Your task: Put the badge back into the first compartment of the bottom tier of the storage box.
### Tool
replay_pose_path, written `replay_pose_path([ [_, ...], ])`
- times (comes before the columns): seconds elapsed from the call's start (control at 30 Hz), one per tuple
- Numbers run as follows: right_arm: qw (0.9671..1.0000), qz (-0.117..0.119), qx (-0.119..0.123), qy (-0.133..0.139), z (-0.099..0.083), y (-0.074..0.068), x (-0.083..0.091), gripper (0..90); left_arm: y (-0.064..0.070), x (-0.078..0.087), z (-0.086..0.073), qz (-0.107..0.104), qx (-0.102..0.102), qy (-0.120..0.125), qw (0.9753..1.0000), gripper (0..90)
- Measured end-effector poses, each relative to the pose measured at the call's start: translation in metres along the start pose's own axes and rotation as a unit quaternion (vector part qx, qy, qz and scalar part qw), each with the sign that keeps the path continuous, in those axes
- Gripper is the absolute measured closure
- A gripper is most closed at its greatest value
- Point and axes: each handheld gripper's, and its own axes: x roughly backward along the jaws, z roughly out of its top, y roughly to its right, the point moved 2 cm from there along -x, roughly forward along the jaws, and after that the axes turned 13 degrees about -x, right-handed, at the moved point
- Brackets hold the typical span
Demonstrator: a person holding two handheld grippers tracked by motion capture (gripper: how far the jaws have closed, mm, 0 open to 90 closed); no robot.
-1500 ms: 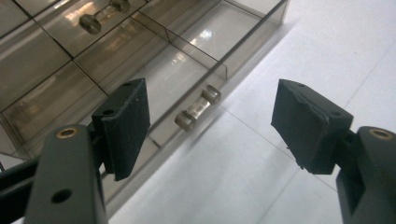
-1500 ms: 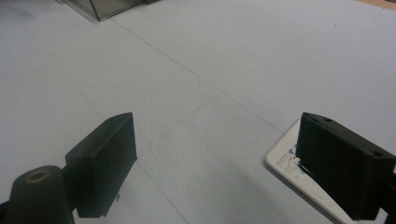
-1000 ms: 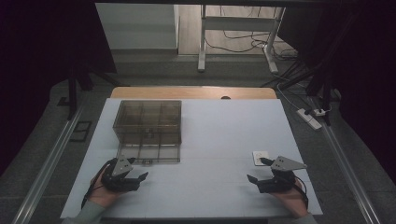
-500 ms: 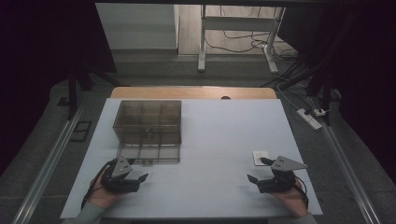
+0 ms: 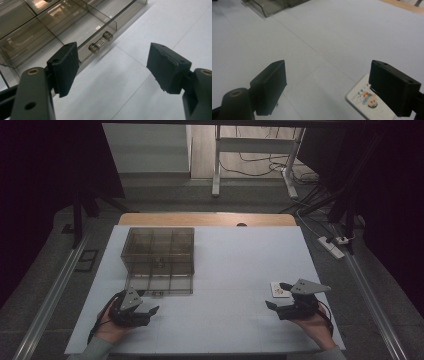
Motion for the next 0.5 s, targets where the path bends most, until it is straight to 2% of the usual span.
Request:
replay_pose_path([
  [0.1, 0.9998, 0.01, 0.011, -0.016, 0.013, 0.002, -0.003, 14.4, 0.0, 0.0, 0.0, 0.001, -0.002, -0.001, 1.0, 25.8],
  [0.27, 0.9989, 0.011, 0.038, -0.024, 0.032, 0.005, -0.005, 13.4, 0.0, 0.0, 0.001, 0.002, -0.002, -0.002, 1.0, 25.6],
  [0.5, 0.9974, 0.023, 0.052, -0.045, 0.05, 0.013, -0.009, 13.3, 0.001, 0.0, 0.002, 0.003, -0.001, -0.002, 1.0, 25.7],
])
